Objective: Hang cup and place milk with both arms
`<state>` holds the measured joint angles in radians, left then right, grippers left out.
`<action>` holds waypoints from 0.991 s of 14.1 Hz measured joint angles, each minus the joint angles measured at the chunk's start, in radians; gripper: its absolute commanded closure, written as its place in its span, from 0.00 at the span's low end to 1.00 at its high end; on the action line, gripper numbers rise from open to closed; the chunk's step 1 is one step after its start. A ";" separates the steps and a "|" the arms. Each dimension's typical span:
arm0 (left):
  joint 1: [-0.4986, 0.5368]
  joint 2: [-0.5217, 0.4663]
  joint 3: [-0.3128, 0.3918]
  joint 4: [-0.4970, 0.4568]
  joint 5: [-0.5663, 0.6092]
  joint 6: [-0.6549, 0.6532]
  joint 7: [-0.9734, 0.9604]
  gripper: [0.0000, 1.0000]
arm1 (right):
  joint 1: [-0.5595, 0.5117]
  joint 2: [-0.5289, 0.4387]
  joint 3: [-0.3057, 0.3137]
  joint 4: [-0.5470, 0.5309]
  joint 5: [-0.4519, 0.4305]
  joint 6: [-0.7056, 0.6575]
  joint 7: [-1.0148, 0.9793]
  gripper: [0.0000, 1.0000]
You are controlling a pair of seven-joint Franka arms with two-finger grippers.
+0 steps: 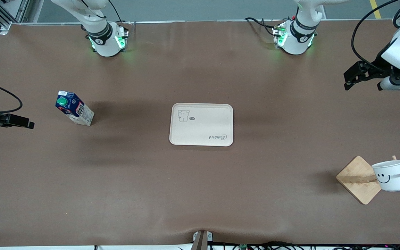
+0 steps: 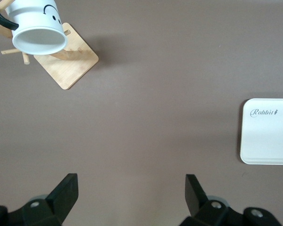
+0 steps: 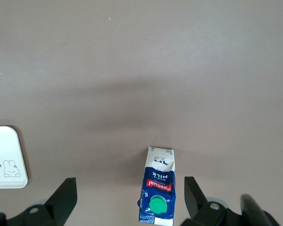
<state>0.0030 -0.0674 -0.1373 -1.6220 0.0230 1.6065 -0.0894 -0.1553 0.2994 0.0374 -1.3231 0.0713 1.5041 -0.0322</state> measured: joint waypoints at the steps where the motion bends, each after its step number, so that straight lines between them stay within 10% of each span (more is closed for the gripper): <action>1: -0.002 0.000 0.000 -0.001 0.000 0.000 0.000 0.00 | 0.004 -0.012 0.003 0.014 0.001 -0.041 -0.001 0.00; 14: -0.003 0.000 -0.004 -0.016 0.000 0.000 0.000 0.00 | 0.122 -0.358 -0.046 -0.243 -0.002 -0.130 -0.165 0.00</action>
<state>-0.0005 -0.0674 -0.1416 -1.6378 0.0230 1.6065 -0.0893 -0.0332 -0.0585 -0.0090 -1.5661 0.0697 1.3744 -0.1975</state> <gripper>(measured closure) 0.000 0.000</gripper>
